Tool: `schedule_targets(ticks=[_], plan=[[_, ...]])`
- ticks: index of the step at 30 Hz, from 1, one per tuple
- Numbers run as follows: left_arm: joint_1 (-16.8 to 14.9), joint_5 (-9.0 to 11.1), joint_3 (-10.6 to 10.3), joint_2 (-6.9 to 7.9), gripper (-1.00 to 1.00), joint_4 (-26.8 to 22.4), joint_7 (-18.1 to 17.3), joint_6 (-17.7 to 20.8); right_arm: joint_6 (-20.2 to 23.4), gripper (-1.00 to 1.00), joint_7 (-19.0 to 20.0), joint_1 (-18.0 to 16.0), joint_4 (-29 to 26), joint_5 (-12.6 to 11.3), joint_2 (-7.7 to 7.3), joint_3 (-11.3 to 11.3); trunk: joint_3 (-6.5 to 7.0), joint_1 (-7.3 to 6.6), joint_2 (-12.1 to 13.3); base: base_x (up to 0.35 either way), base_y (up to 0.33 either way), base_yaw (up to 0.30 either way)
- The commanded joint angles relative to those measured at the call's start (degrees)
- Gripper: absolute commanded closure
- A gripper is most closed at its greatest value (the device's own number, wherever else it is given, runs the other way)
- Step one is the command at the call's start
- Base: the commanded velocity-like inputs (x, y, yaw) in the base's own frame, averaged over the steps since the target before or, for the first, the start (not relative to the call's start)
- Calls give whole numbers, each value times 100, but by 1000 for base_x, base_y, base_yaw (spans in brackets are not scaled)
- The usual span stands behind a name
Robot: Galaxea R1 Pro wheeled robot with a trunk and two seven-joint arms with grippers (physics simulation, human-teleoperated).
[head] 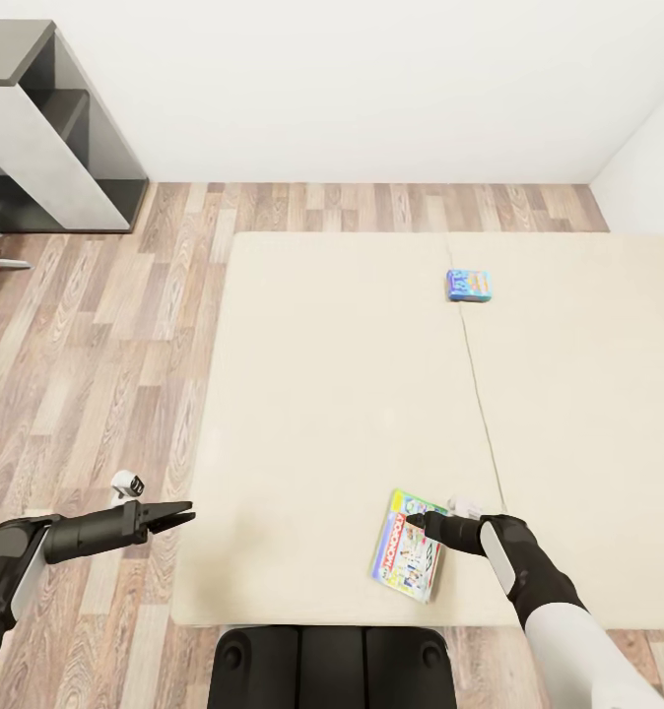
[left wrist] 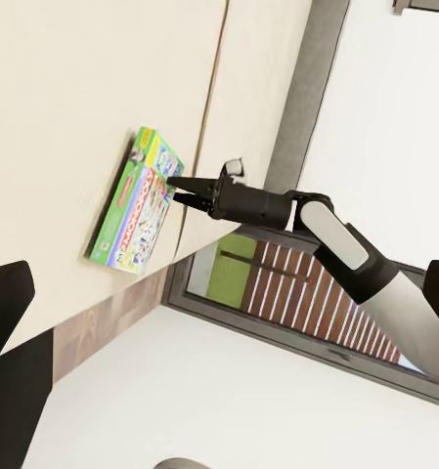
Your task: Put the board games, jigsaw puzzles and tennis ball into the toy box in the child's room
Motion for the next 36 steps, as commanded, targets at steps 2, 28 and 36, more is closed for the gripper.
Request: schedule_targets(ticks=[2,28,36], plan=[[-2,-2,-6,-4,-100,0,-23,61,38,-100,4,-1,-7,-31,2,-16,-5,3,-8,0,57,0],[-2,-2,0,2,-100,0,-23,61,39,-100,4,-1,-9,-31,4,-16,-5,3,-8,0,25,0],[-2,-2,0,2,-100,0,-23,61,34,-100,4,-1,-7,-31,4,-8,-5,3,-8,0,29,0]])
